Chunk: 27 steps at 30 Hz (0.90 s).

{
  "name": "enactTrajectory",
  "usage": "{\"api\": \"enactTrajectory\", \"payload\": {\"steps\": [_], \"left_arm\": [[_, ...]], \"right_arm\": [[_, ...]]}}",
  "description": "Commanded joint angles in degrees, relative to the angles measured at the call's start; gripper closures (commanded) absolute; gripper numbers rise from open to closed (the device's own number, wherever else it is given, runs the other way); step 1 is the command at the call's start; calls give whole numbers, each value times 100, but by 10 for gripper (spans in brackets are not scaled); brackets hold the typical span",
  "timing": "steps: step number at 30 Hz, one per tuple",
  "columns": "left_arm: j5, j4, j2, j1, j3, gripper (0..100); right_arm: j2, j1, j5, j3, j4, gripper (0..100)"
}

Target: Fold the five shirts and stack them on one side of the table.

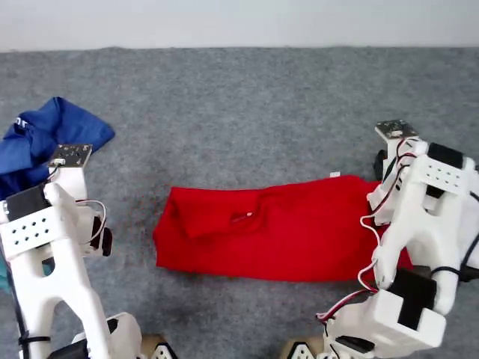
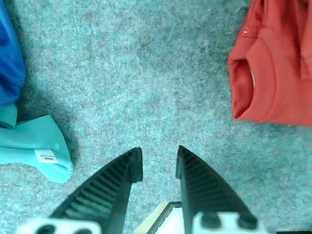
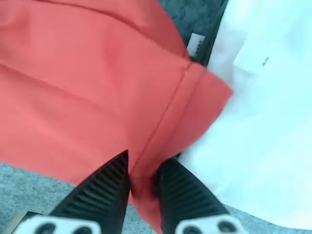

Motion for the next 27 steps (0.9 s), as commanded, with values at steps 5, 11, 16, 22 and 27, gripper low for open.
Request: {"api": "enactTrajectory", "payload": {"steps": [5, 11, 16, 22, 27], "left_arm": [[26, -18, -141, -9, 57, 870], [-114, -26, -141, -9, 127, 870], [-114, -26, -141, -9, 136, 870], [-114, -26, -141, -9, 136, 870], [-114, -26, -141, -9, 136, 870]], "right_arm": [[84, -593, 18, 44, 251, 988], [84, -1341, -378, 9, 233, 988], [92, -1842, -607, 9, 251, 988], [119, -1930, -607, 26, 251, 988], [127, -1938, -607, 44, 251, 988]]}}
